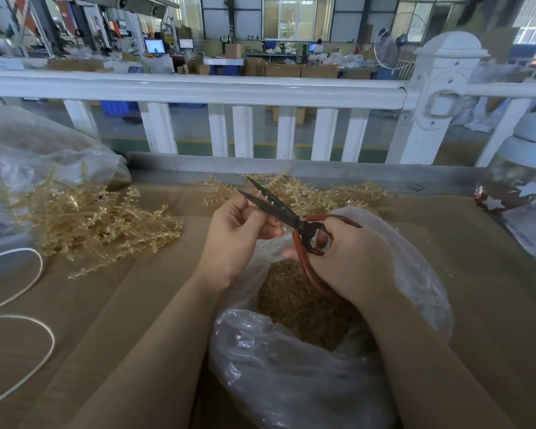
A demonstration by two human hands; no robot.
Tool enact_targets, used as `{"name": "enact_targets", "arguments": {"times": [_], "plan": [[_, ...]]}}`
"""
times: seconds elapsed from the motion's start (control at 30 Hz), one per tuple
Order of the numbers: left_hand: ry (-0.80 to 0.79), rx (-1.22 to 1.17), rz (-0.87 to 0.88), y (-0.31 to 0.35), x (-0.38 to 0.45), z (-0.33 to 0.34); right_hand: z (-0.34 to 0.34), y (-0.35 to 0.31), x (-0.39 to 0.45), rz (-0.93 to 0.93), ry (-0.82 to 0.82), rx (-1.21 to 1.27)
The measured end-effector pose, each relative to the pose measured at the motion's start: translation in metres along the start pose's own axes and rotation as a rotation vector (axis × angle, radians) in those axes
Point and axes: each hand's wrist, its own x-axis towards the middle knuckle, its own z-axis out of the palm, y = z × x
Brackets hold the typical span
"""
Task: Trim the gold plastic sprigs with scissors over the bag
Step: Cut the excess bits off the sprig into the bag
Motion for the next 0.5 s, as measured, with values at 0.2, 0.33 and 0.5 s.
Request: {"name": "enact_targets", "arguments": {"times": [0.2, 0.33, 0.5], "plan": [[-0.011, 0.020, 0.011, 0.0018, -0.0008, -0.0018, -0.0005, -0.0014, 0.0002, 0.022, -0.029, 0.010], [-0.041, 0.041, 0.005, 0.0008, -0.0014, -0.0004, -0.0015, 0.0000, -0.0010, 0.007, -0.008, 0.000], [-0.077, 0.048, 0.009, -0.0008, -0.0008, 0.0007, -0.0021, 0.0000, -0.0018, -0.016, 0.032, -0.003]]}}
